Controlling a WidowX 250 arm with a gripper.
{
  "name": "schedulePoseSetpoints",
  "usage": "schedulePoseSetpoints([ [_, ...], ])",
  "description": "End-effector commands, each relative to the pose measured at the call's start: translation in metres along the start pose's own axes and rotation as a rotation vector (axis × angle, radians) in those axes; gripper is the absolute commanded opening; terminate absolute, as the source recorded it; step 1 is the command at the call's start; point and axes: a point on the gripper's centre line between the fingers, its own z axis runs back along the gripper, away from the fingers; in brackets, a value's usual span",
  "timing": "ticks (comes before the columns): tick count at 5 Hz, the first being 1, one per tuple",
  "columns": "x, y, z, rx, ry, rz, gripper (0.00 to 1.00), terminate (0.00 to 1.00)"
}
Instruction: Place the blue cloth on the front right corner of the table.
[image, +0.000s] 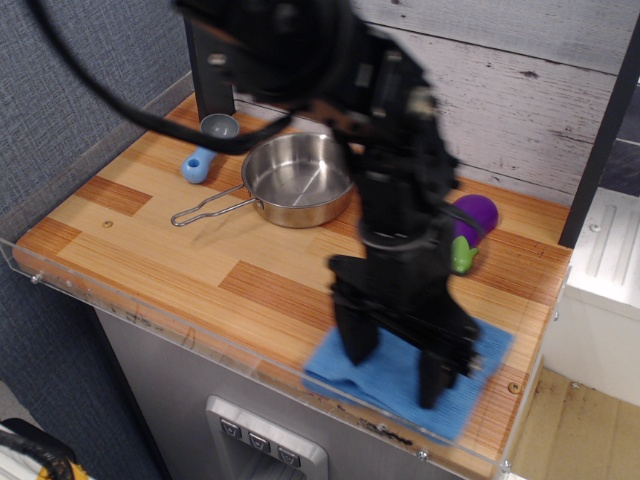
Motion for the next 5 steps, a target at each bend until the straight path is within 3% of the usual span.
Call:
schedulePoseSetpoints([
  [1,0.005,0.018,0.034,0.063,-0.076,0.072,1.00,0.00],
  [3,-0.007,0.043,0.089,0.080,-0.160,0.161,1.00,0.00],
  [4,-0.019,0.053,0.112,0.096,-0.174,0.179,1.00,0.00],
  [5,-0.030,0.073,0.120,0.127,-0.162,0.211,1.00,0.00],
])
